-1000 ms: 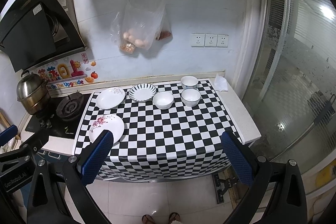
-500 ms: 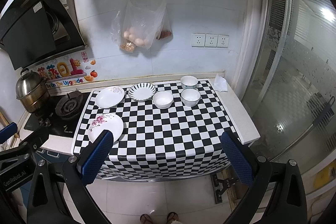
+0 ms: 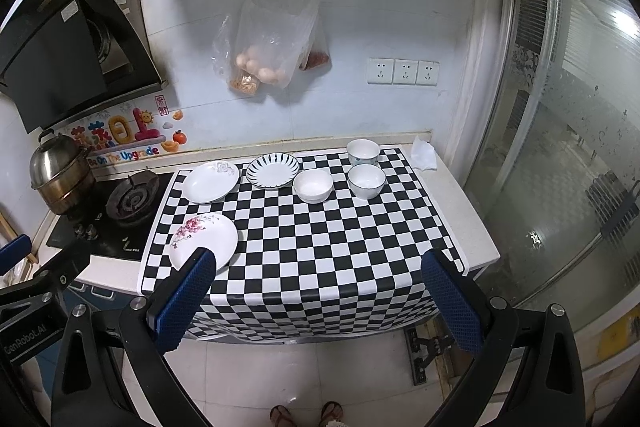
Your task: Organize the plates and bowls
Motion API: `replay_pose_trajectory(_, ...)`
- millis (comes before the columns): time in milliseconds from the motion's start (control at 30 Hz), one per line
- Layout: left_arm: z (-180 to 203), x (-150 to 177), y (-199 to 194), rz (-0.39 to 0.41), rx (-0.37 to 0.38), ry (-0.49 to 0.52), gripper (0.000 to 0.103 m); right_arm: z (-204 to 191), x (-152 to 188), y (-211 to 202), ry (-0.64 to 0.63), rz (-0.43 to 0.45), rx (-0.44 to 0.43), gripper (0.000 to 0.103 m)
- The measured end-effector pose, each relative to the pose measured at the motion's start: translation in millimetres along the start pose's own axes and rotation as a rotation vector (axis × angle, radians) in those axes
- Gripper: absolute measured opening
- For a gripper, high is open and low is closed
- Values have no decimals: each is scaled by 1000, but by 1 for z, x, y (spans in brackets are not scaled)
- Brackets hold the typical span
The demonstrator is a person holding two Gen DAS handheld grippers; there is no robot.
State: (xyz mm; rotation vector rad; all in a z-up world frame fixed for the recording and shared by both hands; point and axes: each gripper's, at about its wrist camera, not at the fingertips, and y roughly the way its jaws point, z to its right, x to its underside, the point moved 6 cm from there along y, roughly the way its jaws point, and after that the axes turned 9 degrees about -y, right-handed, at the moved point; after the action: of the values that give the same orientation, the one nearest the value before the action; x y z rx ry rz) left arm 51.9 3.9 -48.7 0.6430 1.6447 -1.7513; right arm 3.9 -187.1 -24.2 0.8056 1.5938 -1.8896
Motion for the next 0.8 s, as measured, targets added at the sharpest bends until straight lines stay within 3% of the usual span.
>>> replay_pose_trajectory(800, -8, -7, 15, -10, 1, 12, 103, -7, -4, 16, 14, -16, -7, 103)
